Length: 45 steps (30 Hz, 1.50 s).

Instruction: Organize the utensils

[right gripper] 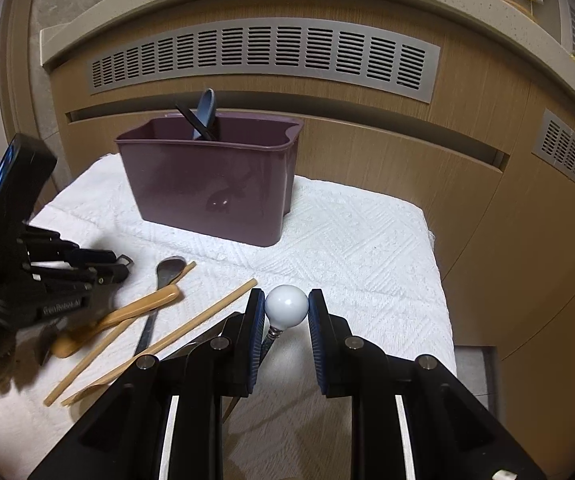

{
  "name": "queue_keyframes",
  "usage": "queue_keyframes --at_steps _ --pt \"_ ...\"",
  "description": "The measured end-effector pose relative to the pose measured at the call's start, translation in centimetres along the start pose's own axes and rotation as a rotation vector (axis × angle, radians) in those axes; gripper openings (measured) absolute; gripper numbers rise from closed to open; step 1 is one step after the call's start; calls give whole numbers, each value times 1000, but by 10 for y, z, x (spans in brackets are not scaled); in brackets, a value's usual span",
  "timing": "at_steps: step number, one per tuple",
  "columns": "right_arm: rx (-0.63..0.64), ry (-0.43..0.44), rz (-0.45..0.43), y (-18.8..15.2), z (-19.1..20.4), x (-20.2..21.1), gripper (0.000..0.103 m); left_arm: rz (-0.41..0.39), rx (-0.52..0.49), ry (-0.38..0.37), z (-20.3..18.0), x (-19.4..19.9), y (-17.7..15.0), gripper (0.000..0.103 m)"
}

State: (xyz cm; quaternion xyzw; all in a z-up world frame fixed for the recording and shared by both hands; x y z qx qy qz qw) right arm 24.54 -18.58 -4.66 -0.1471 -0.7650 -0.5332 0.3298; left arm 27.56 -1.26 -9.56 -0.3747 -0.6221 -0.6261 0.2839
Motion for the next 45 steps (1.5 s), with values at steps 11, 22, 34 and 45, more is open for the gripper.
queue_keyframes --at_steps 11,22,34,45 --pt "34 4 -162 25 13 86 20 -387 84 -159 7 167 15 1" --pt "71 -20 -230 45 18 125 20 -48 132 -147 20 117 -17 34" --pt "68 22 -147 17 28 103 20 -2 85 -68 14 67 -104 62" --pt "91 30 -145 13 38 105 20 -59 164 -32 19 71 -98 33"
Point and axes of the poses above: each gripper's, at about its wrist camera, not at the fingertips, and x roughly against the way its jaws point, z to its left, y to its top, the point moved 2 cm from there along -x, roughly the way its jaws point, and after that the axes turned 11 degrees about x, right-handed, at the moved point
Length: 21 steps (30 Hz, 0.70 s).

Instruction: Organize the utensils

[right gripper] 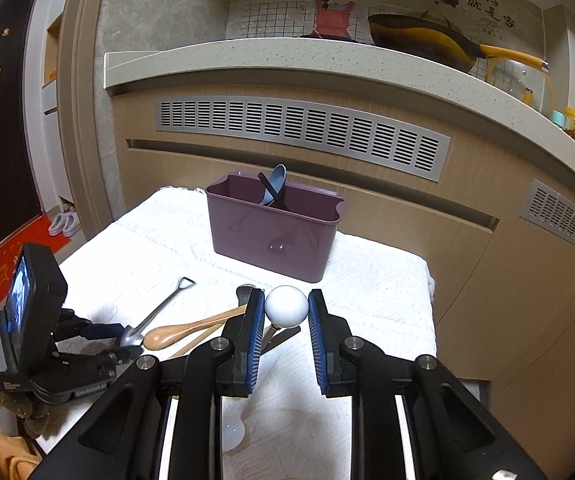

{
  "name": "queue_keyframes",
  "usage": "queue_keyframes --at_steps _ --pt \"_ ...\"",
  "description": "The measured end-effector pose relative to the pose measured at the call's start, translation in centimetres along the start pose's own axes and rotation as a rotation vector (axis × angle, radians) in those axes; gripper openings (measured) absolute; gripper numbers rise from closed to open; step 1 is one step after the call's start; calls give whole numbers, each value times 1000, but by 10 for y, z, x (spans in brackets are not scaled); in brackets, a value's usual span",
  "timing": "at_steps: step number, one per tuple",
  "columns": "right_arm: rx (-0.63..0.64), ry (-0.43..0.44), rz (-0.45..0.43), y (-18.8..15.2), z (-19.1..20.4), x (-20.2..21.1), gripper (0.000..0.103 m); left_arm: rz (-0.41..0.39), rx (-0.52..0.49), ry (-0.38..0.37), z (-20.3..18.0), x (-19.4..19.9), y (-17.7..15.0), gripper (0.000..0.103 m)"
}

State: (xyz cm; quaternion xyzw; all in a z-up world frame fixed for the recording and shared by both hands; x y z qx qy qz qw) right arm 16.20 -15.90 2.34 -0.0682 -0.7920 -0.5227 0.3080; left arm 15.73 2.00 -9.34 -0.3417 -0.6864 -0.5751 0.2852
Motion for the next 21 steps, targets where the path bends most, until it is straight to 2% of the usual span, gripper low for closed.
queue_keyframes --at_steps 4,6,8,11,14,16,17,19,21 --pt "1 -18 -9 -1 -2 8 20 -133 -28 -6 -3 45 10 30" --pt "-2 -28 -15 0 -3 13 20 -191 -41 -11 -6 65 16 14" --pt "-3 -30 -23 1 -2 16 20 -253 -56 -26 -10 87 22 14" --pt "5 -30 -39 2 0 22 20 -304 -87 -37 -14 103 29 14" --pt "15 -33 -47 3 2 25 20 -286 -62 -29 -2 99 33 15" --pt "19 -38 -42 0 2 25 20 -226 -39 -36 11 90 33 19" --pt "17 -37 -39 -1 1 25 20 -174 -32 -40 18 82 31 23" --pt "8 -29 -27 -5 -1 22 20 -127 -21 -36 24 67 26 47" --pt "-2 -21 -10 -9 -2 16 20 -66 29 -24 33 45 26 52"
Point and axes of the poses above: each gripper's, at about its wrist camera, not at the fingertips, and x roughly against the way its jaws point, z to its left, y to its top, the point moved 2 cm from there along -x, roughly the way its jaws point, and after that the axes turned 11 degrees about x, right-handed, at the moved point
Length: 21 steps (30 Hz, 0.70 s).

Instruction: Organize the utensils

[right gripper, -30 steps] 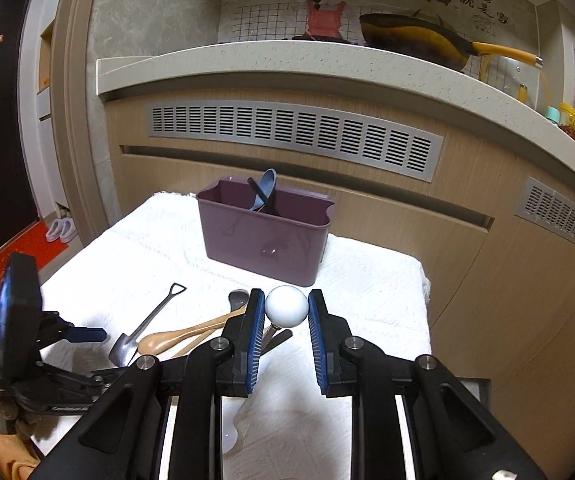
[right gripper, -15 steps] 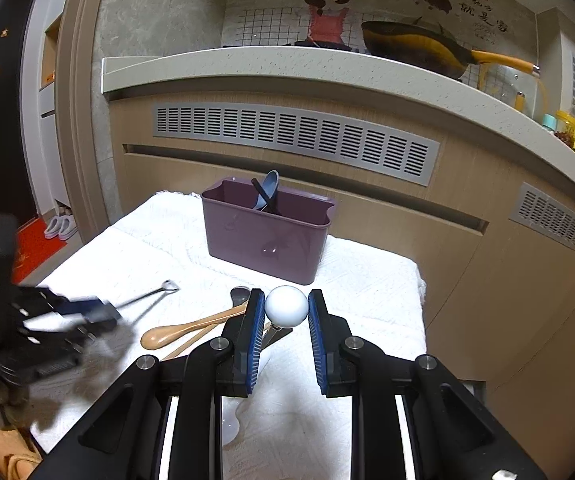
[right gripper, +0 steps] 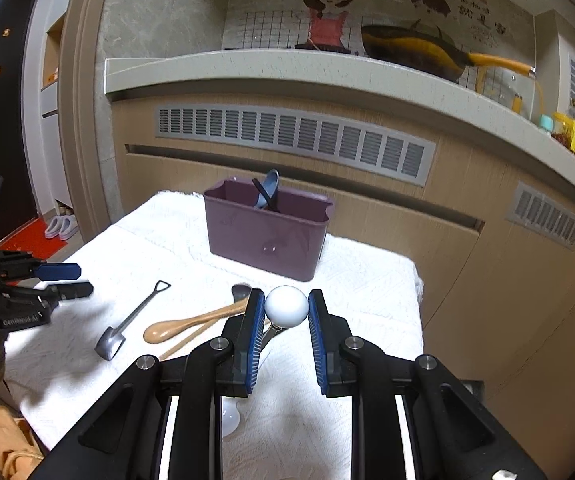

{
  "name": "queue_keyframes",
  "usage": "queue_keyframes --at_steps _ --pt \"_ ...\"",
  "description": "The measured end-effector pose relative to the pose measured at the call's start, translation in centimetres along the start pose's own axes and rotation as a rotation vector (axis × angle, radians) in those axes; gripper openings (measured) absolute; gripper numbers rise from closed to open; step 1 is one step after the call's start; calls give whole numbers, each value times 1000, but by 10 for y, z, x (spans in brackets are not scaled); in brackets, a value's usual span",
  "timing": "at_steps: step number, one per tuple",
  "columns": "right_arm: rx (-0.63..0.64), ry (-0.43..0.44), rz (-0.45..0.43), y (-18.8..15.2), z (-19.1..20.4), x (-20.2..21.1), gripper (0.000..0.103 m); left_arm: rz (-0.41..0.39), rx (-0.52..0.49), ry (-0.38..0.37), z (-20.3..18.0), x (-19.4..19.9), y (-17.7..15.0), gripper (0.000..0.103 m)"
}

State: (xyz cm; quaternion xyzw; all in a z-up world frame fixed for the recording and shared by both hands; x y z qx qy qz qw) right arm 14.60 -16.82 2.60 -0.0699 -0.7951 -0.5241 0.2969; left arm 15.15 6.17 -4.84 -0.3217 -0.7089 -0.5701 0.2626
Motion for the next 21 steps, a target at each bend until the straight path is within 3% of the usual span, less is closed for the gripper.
queue_keyframes --at_steps 5,7,10,14,17,21 --pt "-6 21 31 -6 4 -14 20 120 70 -42 -4 -52 11 50" --pt "-5 26 41 -7 5 -18 20 153 53 -8 -8 -72 17 37" --pt "-7 29 51 -9 5 -22 20 199 39 31 -12 -96 25 30" --pt "-13 31 58 -10 4 -26 20 187 1 68 -20 -106 31 22" --pt "-14 37 57 -10 5 -28 20 148 -34 85 -28 -107 29 8" --pt "-8 34 52 -8 7 -27 20 76 -21 61 -34 -93 27 6"
Point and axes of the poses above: each gripper's, at about its wrist camera, not at the fingertips, and x roughly against the way its jaws point, z to its left, y to its top, the point moved 2 cm from there along -x, roughly the way its jaws point, and after that the axes turned 11 degrees about x, right-handed, at the moved point
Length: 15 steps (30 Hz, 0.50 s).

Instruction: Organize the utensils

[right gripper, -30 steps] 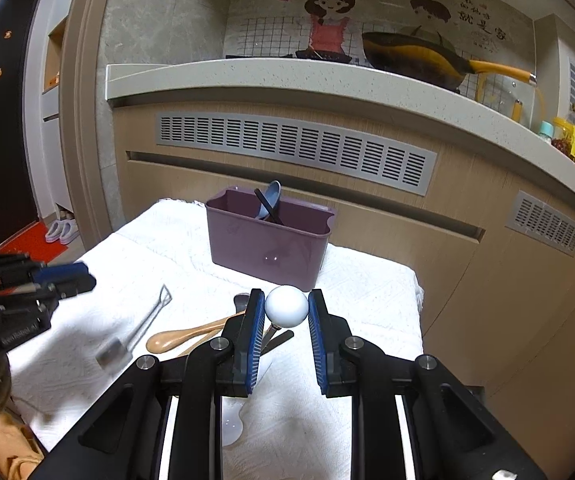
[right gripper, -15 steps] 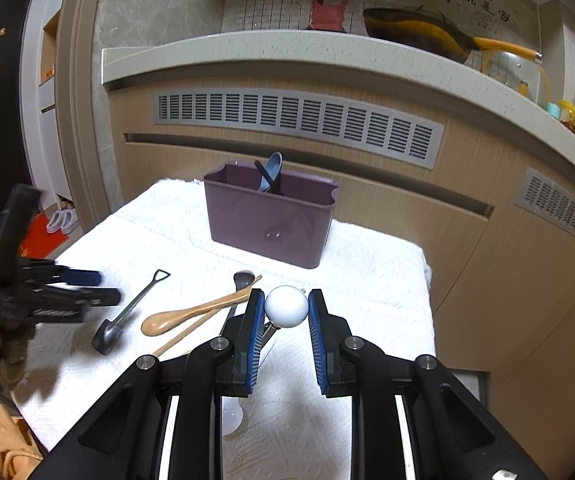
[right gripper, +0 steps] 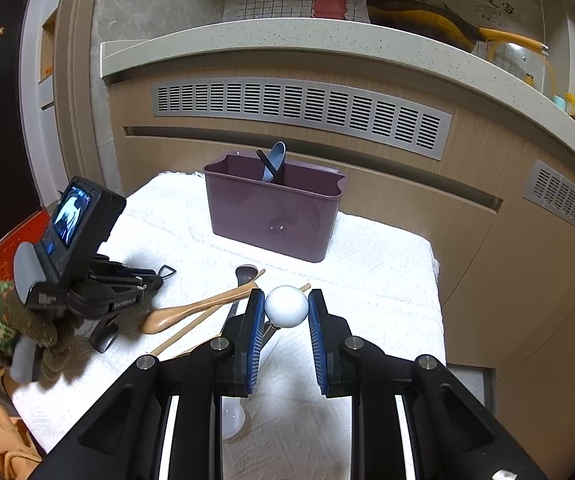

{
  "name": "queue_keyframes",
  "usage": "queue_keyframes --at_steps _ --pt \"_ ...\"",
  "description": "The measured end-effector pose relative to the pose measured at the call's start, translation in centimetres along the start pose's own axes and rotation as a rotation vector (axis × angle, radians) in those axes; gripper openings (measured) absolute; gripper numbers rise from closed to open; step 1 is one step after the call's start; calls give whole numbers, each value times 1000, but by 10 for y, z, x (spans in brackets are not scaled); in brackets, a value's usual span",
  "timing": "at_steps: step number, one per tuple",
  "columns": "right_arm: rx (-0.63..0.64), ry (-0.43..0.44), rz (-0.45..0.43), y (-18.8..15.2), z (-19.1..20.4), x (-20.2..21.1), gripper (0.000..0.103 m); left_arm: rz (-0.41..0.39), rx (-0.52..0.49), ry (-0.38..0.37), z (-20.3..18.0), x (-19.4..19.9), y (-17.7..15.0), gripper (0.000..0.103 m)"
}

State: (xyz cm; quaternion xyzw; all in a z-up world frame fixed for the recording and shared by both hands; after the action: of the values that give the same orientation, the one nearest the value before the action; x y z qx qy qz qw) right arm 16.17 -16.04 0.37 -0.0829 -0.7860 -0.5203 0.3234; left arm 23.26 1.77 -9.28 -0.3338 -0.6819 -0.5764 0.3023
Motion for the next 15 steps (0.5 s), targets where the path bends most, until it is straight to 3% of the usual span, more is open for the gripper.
queue_keyframes --at_steps 8,9,15 --pt "30 -66 -61 16 -5 26 20 -264 -18 -79 -13 96 17 5" --pt "36 -74 -73 21 -6 29 20 -300 -24 -84 -17 108 25 1" --pt "86 -180 -216 86 -29 63 20 -515 -33 -149 -31 177 97 1"
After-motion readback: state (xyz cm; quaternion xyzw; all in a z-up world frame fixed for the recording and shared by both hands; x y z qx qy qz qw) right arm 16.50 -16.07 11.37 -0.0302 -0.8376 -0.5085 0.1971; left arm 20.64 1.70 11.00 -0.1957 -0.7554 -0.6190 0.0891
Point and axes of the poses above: each gripper's, at about its wrist camera, not at the fingertips, and x roughly against the way its jaws point, z to its left, y to its top, the point moved 2 cm from there along -x, roughly the way its jaws point, and after that the axes turned 11 degrees about x, right-handed, at the moved point
